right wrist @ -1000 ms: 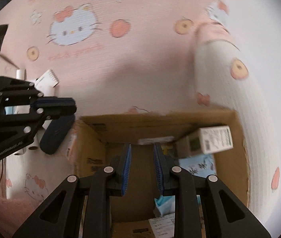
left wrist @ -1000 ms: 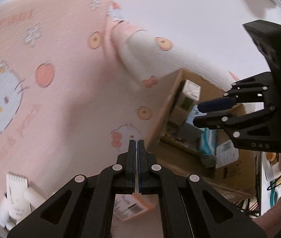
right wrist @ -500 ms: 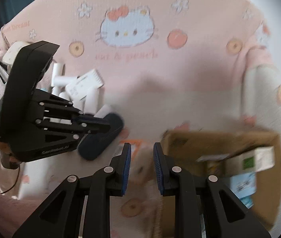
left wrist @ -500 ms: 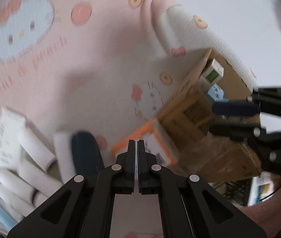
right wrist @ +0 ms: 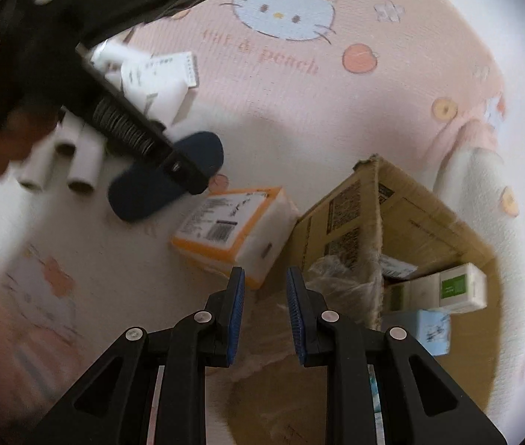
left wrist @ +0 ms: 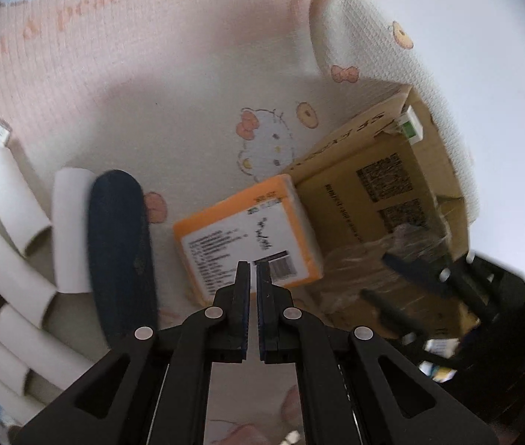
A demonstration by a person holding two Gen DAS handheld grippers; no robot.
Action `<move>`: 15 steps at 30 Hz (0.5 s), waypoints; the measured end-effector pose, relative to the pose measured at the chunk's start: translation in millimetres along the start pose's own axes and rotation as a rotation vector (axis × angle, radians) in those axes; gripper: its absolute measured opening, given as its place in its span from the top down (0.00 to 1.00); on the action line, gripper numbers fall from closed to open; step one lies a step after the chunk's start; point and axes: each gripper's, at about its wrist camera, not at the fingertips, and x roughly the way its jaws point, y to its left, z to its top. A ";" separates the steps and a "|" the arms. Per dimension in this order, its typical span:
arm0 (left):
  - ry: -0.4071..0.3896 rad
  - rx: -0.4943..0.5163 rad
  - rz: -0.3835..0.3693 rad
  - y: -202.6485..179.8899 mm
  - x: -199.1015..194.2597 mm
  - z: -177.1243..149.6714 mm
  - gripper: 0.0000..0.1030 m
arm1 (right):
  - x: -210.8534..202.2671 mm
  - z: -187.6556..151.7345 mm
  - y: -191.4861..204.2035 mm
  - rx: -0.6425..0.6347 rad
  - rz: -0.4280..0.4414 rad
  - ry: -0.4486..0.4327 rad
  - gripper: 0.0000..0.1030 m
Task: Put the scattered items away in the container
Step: 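Withdraw the left gripper from the box back toward the pile, then move the open left gripper down around the orange-and-white tissue pack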
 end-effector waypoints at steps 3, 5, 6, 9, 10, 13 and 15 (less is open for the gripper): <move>0.003 -0.065 -0.062 5.4 1.5 1.0 0.77 | 4.3 -6.5 15.7 -0.080 -0.087 0.003 0.80; 0.003 -0.098 -0.110 8.2 3.1 1.5 0.64 | 4.1 -8.9 21.0 -0.106 -0.110 -0.005 0.81; 0.002 -0.107 -0.123 8.4 4.1 1.6 0.58 | 4.8 -9.7 23.9 -0.120 -0.128 -0.006 0.81; 0.010 -0.111 -0.131 6.1 9.5 1.8 0.55 | 15.0 -13.3 37.7 -0.197 -0.201 0.005 0.80; 0.015 -0.112 -0.132 4.7 11.2 2.1 0.55 | 18.7 -15.4 42.7 -0.224 -0.218 0.008 0.81; 0.035 -0.089 -0.118 -1.9 17.6 3.2 0.55 | 31.7 -19.8 52.7 -0.255 -0.245 0.041 0.81; 0.044 -0.050 -0.084 -9.1 20.4 5.2 0.55 | 39.5 -21.9 60.5 -0.290 -0.292 0.054 0.81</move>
